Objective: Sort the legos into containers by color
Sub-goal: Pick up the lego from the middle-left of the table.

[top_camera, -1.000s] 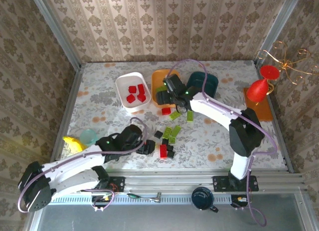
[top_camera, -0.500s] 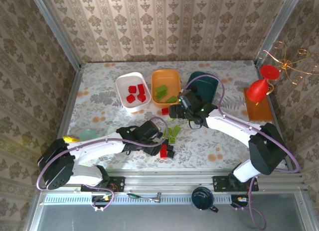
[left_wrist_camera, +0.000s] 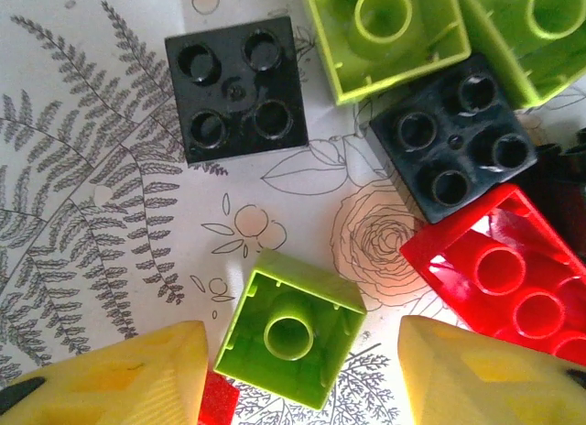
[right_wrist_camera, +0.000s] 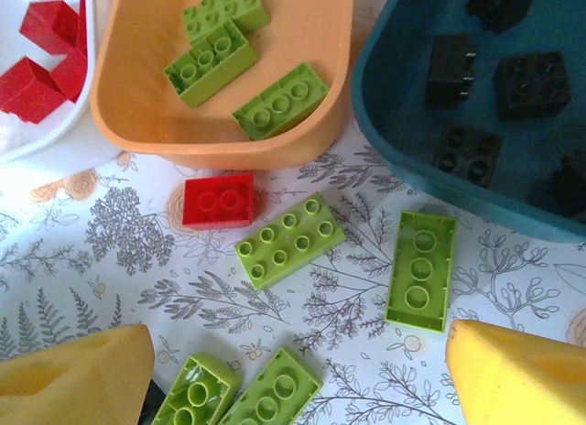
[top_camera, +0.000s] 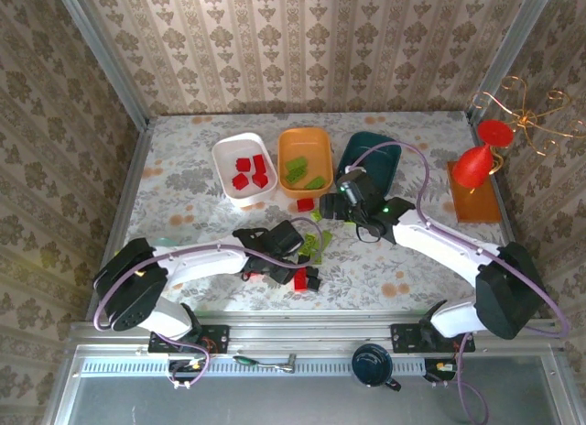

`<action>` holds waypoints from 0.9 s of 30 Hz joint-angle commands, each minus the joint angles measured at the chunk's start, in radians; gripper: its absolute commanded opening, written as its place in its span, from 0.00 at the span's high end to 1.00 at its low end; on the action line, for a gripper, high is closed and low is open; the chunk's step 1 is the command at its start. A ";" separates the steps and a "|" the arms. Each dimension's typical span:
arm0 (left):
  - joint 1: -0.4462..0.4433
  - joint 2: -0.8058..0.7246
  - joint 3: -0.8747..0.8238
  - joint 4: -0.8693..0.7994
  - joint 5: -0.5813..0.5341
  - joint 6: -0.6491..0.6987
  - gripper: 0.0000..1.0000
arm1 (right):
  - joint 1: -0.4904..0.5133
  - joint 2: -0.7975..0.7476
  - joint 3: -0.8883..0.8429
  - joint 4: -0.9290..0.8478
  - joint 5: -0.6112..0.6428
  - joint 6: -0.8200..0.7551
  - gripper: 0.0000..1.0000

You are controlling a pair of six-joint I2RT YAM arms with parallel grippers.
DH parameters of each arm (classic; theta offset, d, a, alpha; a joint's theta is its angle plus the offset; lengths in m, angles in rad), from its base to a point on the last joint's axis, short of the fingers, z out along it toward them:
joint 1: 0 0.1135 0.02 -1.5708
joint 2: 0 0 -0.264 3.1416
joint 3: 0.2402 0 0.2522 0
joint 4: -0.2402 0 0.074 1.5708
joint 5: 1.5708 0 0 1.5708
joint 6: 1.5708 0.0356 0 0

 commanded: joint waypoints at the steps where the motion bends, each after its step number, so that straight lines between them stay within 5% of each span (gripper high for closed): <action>1: -0.007 0.019 0.011 -0.001 -0.019 0.022 0.44 | -0.009 -0.038 -0.016 -0.011 0.036 0.011 0.15; 10: -0.011 0.053 -0.015 0.053 -0.011 0.011 0.58 | -0.021 -0.053 -0.026 -0.014 0.040 0.013 0.15; 22: -0.047 0.102 -0.014 0.063 -0.071 0.002 0.51 | -0.029 -0.053 -0.061 -0.002 0.033 0.019 0.15; 27: -0.052 0.117 -0.004 0.068 -0.096 0.000 0.63 | -0.033 -0.067 -0.070 -0.006 0.034 0.018 0.15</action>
